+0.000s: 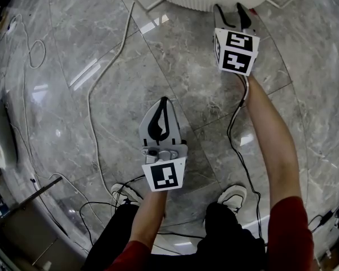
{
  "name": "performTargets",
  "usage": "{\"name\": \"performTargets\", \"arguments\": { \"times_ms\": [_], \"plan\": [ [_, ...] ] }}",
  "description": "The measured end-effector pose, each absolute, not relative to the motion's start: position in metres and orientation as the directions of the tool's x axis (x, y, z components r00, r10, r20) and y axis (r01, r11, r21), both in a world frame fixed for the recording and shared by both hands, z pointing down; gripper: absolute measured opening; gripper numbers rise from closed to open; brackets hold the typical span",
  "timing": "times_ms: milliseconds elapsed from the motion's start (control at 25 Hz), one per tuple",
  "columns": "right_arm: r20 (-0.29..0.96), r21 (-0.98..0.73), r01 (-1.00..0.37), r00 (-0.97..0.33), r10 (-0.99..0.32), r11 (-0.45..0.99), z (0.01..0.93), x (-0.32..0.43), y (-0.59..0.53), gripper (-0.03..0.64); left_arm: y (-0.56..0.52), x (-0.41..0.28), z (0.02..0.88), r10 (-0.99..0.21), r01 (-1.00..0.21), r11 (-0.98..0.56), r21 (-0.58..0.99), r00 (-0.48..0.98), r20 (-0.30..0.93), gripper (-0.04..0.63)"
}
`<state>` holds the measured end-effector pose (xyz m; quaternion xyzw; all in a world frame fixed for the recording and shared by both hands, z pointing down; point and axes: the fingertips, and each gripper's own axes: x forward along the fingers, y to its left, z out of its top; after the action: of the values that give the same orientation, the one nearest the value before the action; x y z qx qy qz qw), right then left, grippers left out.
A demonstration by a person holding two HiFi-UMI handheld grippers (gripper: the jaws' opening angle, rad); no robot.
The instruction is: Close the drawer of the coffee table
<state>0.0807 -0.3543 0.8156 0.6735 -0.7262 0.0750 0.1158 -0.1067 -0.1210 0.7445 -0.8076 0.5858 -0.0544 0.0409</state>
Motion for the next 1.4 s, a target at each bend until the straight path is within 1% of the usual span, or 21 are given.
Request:
{"name": "performTargets", "arguments": {
  "times_ms": [160,360,680,960,1160,1400],
  "plan": [
    [0.237,0.085,-0.989,-0.096,-0.967,0.119,0.807,0.076,-0.334,0.244,-0.119,-0.106,0.741,-0.95,-0.941,-0.313,-0.127,0.311,0.036,0.009],
    [0.204,0.118,-0.981,-0.127,-0.971,0.153,0.805,0.074,-0.281,0.244,-0.121,-0.103,0.737,-0.947,-0.938,-0.321,-0.13,0.32,0.028,0.009],
    [0.176,0.062,-0.989,-0.12,-0.977,0.133,0.802,0.085,-0.188,0.244,-0.119,-0.095,0.734,-0.941,-0.932,-0.339,-0.127,0.337,0.036,0.009],
    [0.171,0.061,-0.989,-0.125,-0.977,0.137,0.787,0.097,-0.114,0.244,-0.11,-0.087,0.738,-0.934,-0.926,-0.358,-0.121,0.354,0.053,0.009],
    [0.18,0.039,-0.991,-0.117,-0.977,0.126,0.78,0.102,-0.082,0.244,-0.102,-0.081,0.741,-0.928,-0.921,-0.372,-0.117,0.367,0.06,0.009],
    [0.184,0.015,-0.991,-0.127,-0.975,0.132,0.78,0.103,-0.072,0.242,-0.095,-0.078,0.74,-0.924,-0.916,-0.383,-0.123,0.378,0.065,0.009]
  ]
}}
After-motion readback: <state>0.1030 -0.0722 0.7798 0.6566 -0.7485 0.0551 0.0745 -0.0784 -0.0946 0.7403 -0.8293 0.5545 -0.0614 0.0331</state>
